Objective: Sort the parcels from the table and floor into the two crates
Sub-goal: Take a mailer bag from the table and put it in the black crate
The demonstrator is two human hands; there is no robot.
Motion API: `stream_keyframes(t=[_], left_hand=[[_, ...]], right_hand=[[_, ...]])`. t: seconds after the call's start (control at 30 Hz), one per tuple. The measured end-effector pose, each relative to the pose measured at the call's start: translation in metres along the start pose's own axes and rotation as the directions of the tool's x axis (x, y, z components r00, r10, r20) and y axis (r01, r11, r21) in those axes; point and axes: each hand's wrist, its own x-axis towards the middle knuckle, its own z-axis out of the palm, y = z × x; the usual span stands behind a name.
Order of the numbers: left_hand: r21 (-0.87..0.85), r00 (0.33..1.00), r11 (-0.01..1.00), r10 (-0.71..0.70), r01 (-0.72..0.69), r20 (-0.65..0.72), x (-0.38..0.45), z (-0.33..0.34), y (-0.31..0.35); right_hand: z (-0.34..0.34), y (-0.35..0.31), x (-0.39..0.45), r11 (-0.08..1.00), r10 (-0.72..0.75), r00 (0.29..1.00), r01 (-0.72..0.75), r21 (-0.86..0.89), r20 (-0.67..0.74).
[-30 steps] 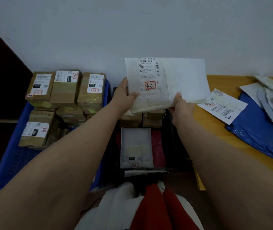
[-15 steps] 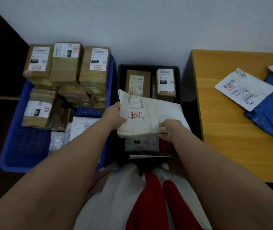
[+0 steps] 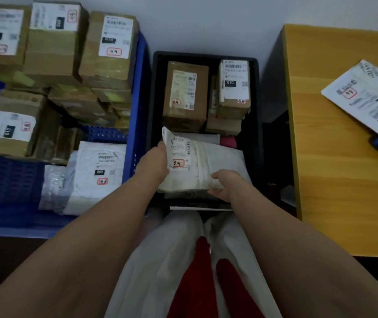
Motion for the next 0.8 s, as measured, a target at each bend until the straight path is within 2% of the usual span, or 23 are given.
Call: stream_keyframes(t=[0.1, 0.2, 0.3, 0.5, 0.63, 0.8], left_hand=[[0.139, 0.997, 0.990, -0.042, 0.032, 0.071, 0.003, 0.011, 0.002], [0.254, 0.999, 0.967, -0.016, 0.003, 0.048, -0.003, 0.012, 0.011], [0.235, 0.998, 0.970, 0.049, -0.058, 0.045, -0.013, -0.001, 0.026], [0.189, 0.984, 0.966, 0.175, -0.179, 0.036, -0.036, -0.040, 0.058], [0.200, 0.954, 0.936, 0.299, -0.292, -0.008, -0.045, -0.063, 0.080], [0.254, 0.912, 0.886, 0.409, -0.388, -0.038, -0.044, -0.083, 0.104]], right_hand=[[-0.002, -0.002, 0.002, 0.998, 0.027, 1.000, -0.028, -0.062, -0.014], [-0.009, -0.010, -0.006, 0.992, -0.003, 1.000, 0.002, -0.127, -0.006], [-0.019, -0.021, -0.019, 0.988, -0.074, 0.997, 0.069, -0.137, -0.028], [-0.032, -0.044, -0.063, 0.934, -0.221, 0.972, 0.187, -0.303, -0.081], [-0.035, -0.052, -0.088, 0.809, -0.377, 0.924, 0.295, -0.508, -0.064], [-0.051, -0.063, -0.112, 0.602, -0.565, 0.825, 0.381, -0.702, -0.037]])
